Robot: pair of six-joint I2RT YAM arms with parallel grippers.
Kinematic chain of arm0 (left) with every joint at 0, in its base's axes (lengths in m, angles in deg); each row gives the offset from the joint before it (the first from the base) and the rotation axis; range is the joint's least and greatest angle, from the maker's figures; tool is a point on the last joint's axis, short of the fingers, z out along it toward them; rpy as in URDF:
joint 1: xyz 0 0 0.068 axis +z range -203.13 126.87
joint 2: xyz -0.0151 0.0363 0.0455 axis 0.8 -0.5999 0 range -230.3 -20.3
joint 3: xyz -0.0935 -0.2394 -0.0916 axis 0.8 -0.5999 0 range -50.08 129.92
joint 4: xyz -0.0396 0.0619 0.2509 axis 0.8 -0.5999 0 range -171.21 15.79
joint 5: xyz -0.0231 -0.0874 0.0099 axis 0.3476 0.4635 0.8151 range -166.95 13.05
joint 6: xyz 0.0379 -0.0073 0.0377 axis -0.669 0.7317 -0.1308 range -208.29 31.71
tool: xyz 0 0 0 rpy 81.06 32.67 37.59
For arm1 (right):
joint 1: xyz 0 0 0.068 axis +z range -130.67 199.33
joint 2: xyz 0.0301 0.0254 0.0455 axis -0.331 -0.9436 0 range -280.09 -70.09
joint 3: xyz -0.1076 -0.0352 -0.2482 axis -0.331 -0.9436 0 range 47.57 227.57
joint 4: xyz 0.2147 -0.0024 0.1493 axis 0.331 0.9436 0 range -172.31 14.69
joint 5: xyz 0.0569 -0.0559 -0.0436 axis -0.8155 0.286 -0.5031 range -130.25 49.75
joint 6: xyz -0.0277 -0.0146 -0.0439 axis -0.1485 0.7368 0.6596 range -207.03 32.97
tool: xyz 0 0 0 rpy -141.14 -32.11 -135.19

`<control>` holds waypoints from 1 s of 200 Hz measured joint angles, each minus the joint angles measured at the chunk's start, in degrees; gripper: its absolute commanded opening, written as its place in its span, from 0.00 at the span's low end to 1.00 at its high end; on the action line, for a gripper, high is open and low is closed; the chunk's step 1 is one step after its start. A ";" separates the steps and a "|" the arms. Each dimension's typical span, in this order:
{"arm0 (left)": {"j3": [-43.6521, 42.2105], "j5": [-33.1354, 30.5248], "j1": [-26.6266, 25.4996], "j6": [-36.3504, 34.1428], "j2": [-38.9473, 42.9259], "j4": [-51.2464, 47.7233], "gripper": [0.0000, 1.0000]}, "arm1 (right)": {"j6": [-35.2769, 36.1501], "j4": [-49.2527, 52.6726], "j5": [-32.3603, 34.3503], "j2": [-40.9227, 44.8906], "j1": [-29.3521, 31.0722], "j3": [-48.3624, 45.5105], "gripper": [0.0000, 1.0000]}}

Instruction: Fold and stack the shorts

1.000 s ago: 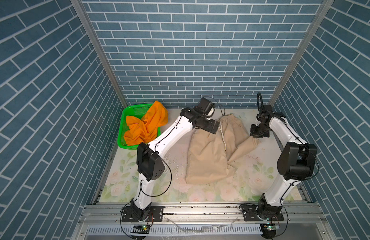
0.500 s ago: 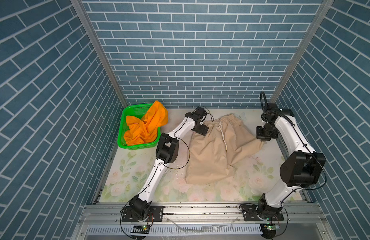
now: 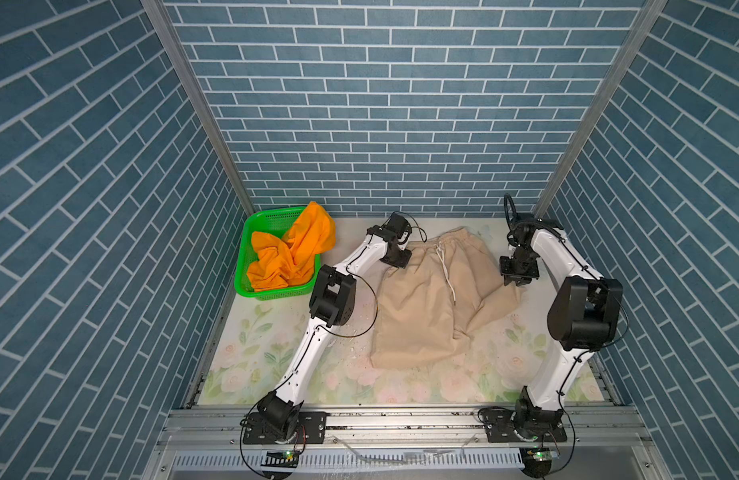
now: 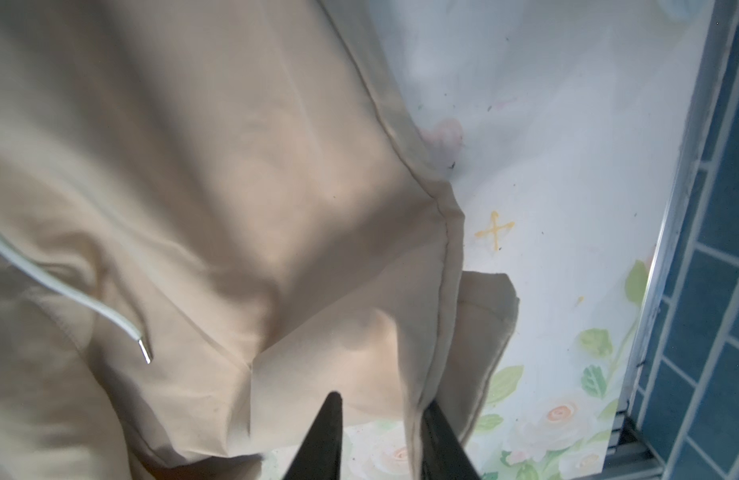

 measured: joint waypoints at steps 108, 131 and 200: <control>-34.36 -15.21 8.85 8.94 27.21 3.13 0.00 | -12.44 -19.91 -14.25 37.99 6.82 -38.29 0.60; -38.82 -16.59 8.63 10.56 30.62 4.90 0.16 | -16.92 -22.08 -13.27 43.32 5.68 -46.18 0.60; -42.12 -12.15 8.59 12.28 32.22 9.64 1.00 | -23.85 -36.37 -13.92 41.70 3.67 -57.86 0.64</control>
